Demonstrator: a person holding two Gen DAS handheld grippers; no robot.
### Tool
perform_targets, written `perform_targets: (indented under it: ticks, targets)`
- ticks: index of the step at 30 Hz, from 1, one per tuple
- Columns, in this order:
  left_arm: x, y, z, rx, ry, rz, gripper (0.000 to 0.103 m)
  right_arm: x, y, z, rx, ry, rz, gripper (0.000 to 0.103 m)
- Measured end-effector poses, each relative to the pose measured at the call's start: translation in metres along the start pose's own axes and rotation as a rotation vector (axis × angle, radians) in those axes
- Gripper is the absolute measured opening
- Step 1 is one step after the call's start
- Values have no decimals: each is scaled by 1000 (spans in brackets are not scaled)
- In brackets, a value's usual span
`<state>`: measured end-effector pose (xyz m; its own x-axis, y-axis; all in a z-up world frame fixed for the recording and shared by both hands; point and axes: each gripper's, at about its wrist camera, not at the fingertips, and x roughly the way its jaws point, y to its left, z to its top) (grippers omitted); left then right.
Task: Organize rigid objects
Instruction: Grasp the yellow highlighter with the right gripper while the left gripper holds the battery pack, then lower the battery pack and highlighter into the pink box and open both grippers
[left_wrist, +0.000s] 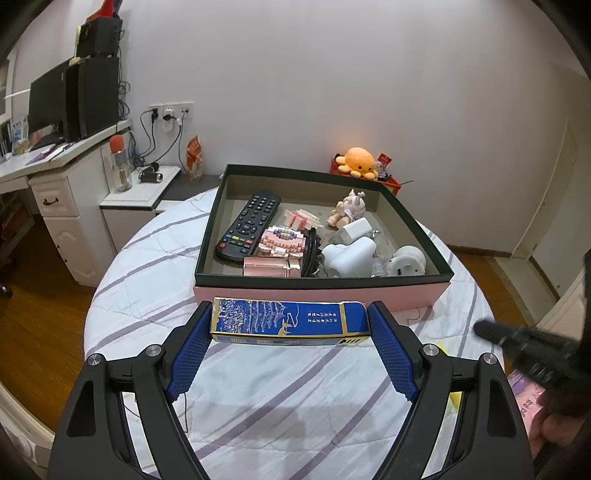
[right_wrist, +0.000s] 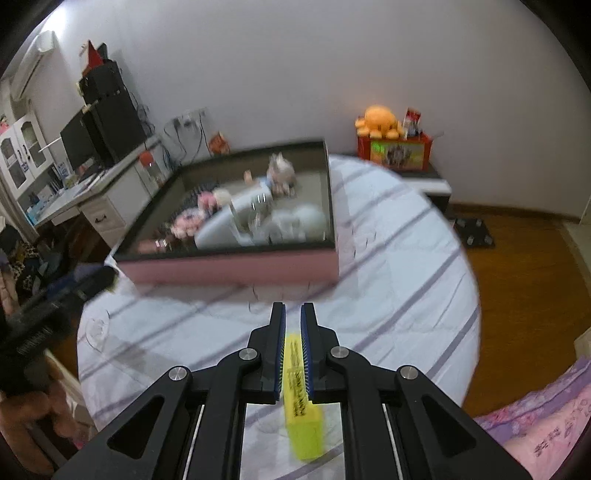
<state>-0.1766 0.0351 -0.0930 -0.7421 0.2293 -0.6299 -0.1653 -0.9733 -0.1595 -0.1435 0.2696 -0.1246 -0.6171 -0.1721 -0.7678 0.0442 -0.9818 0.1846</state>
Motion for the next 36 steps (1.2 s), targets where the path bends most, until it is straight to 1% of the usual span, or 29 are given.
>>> perform_targets:
  ticks: [1, 2, 4, 6, 8, 9, 10, 12, 16, 19, 24, 29, 32, 36]
  targets:
    - [1, 0, -1, -1, 4, 0, 84, 8, 0, -5, -4, 28, -4, 20]
    - [2, 0, -2, -2, 8, -1, 84, 15, 0, -10, -9, 52, -16, 35]
    - [4, 0, -3, -1, 13, -2, 84, 27, 0, -19, -20, 90, -43, 43]
    - [5, -1, -4, 0, 16, -4, 84, 39, 0, -26, -30, 128, -56, 43]
    - [6, -2, -4, 2, 18, -5, 84, 41, 5, -30, -69, 123, -74, 43]
    - [6, -2, -5, 2, 18, -4, 84, 40, 7, -31, -87, 125, -82, 41]
    - [7, -2, -5, 2, 19, -4, 84, 39, 8, -31, -96, 124, -79, 27]
    - [8, -3, -5, 0, 21, -6, 84, 37, 8, -32, -88, 119, -51, 26]
    - [9, -6, -4, 7, 20, -6, 84, 30, 12, -30, -89, 91, -27, 26]
    - [9, -6, -1, 8, 16, -4, 84, 24, 19, -21, -95, 66, -14, 26]
    - [9, -5, 11, 12, -5, -2, 84, 5, 27, 8, -99, -7, 51, 26]
    - [14, -6, 40, 28, -53, 4, 84, -3, 38, 57, -132, -94, 75, 26]
    - [24, -7, 64, 36, -77, 6, 84, 3, 40, 87, -139, -125, 82, 26]
    - [52, -8, 95, 46, -70, 2, 84, 29, 39, 125, -138, -124, 78, 26]
